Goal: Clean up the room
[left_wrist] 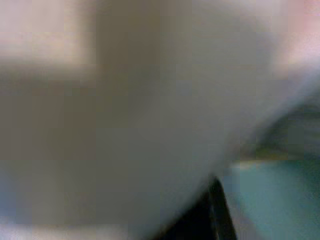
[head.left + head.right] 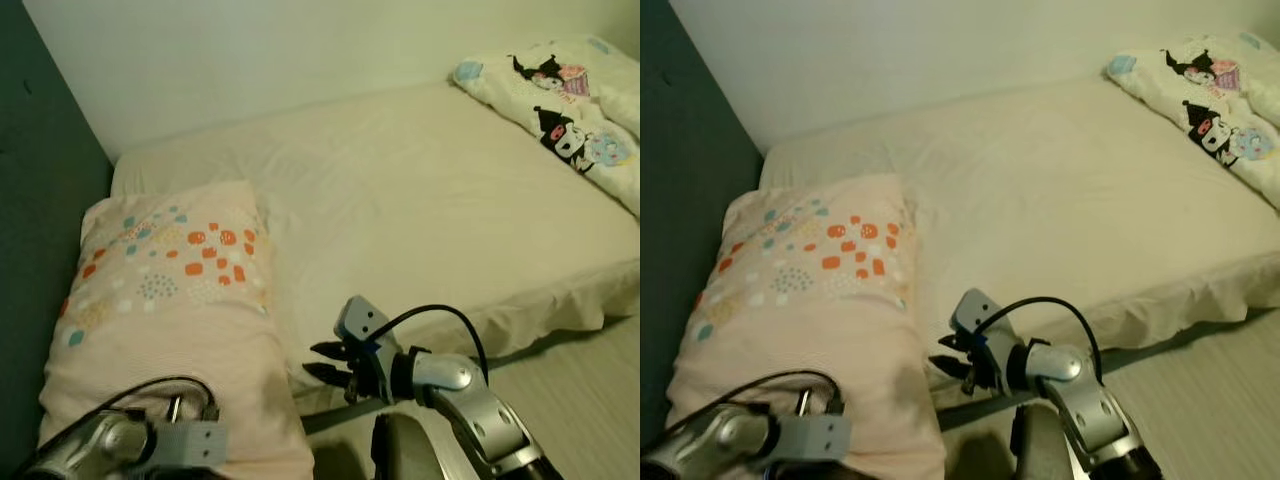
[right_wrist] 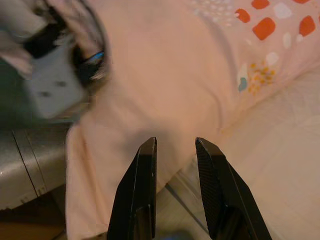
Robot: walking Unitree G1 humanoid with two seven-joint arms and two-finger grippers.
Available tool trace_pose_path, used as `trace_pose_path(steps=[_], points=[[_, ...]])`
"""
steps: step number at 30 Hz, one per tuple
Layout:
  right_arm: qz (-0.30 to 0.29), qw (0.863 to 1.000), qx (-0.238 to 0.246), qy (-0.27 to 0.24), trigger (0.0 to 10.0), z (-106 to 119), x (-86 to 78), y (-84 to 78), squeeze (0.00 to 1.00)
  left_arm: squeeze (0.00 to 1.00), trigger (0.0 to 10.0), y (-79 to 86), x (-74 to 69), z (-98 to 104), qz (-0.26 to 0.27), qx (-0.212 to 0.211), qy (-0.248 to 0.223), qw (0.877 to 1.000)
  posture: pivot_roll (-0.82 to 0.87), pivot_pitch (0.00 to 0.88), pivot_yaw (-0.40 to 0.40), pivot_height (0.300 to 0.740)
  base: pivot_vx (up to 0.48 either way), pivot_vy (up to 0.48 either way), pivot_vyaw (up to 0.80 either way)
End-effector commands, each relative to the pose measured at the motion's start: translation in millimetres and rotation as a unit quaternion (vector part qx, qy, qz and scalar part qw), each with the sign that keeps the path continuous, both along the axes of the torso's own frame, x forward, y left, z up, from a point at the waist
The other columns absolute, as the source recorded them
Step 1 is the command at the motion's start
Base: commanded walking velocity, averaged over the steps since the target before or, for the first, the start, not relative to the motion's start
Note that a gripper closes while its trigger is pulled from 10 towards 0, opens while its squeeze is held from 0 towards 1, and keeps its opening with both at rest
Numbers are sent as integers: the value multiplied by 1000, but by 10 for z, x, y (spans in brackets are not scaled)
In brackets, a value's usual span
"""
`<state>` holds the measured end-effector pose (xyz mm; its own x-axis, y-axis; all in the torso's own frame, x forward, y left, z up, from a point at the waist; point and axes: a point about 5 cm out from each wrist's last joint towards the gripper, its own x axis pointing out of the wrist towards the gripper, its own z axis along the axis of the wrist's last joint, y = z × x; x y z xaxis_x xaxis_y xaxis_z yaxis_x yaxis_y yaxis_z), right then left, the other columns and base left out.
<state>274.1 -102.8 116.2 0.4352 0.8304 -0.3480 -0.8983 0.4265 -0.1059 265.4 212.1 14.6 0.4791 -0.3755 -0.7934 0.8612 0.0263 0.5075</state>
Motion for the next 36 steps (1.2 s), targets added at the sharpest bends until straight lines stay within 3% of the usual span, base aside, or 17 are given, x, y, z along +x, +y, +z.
trace_pose_path(steps=[1, 3, 5, 6, 8, 11, 13, 15, 20, 24, 27, 30, 32, 34, 35, 36], points=[[1, 1000, 2, 10, 10000, -42, -33, 9, 0, 0, 0, -26, 88, 25, 10, 3, -36, 999, -91, 231, 14, 610, 0, 0, 0], [0, 1000, 2, 10, 10000, -41, -34, 7, 0, 0, 0, -69, 162, 51, 13, 3, -51, 999, -91, 231, 14, 610, 0, 0, 0], [-3, 1000, 0, 8, 10000, -39, -33, 1, 0, 0, 0, -187, 362, 155, 14, 13, -96, 995, -98, 235, 16, 610, 0, 0, 0], [-3, 1000, 0, 8, 10000, -39, -33, 1, 0, 0, 0, -187, 362, 155, 14, 13, -96, 995, -98, 235, 16, 610, 0, 0, 0], [-7, 1000, -1, 6, 10000, -38, -30, -7, 0, 0, 0, -258, 510, 246, 14, 30, -128, 991, -102, 237, 19, 610, 0, 0, 0], [-13, 1000, -2, 4, 10000, -36, -25, -16, 0, 0, 0, -281, 606, 313, 17, 47, -152, 987, -109, 238, 25, 610, 0, 0, 0], [-22, 1000, -3, 0, 10000, -34, -19, -38, 0, 0, 0, -308, 746, 440, 33, 55, -191, 979, -113, 237, 28, 610, 0, 0, 0], [-25, 1000, -2, -1, 10000, -32, -15, -42, 0, 0, 0, -310, 772, 463, 39, 56, -196, 978, -115, 236, 28, 610, 0, 0, 0], [-35, 999, -2, -6, 10000, -26, 5, -53, 0, 0, 0, -267, 939, 653, 66, 82, -252, 962, -121, 238, 28, 610, 0, 0, 0], [-36, 999, -1, -7, 10000, -24, 7, -54, 0, 0, 0, -245, 954, 675, 68, 87, -258, 960, -121, 238, 28, 610, 0, 0, 0], [-42, 999, 0, -10, 10000, -19, 13, -58, 0, 0, 0, -102, 963, 705, 79, 114, -273, 952, -122, 234, 31, 610, 0, 0, 0], [-43, 999, 1, -12, 10000, -18, 16, -57, 0, 0, 0, -35, 928, 667, 87, 115, -257, 956, -120, 234, 32, 610, 0, 0, 0], [-45, 999, 3, -14, 10000, -17, 28, -43, 0, 0, 0, 50, 714, 408, 88, 94, -139, 982, -111, 230, 35, 610, 0, 0, 0], [-46, 999, 6, -15, 10000, -12, 35, -31, 0, 0, 0, 55, 533, 231, 71, 70, -55, 993, -109, 227, 34, 610, 0, 0, 0], [-46, 999, 6, -15, 10000, -12, 35, -31, 0, 0, 0, 55, 533, 231, 71, 70, -55, 993, -109, 227, 34, 610, 0, 0, 0], [-46, 999, 9, -15, 10000, -8, 41, -25, 0, 0, 0, 67, 460, 166, 72, 60, -26, 995, -104, 222, 31, 610, 0, 0, 0]])
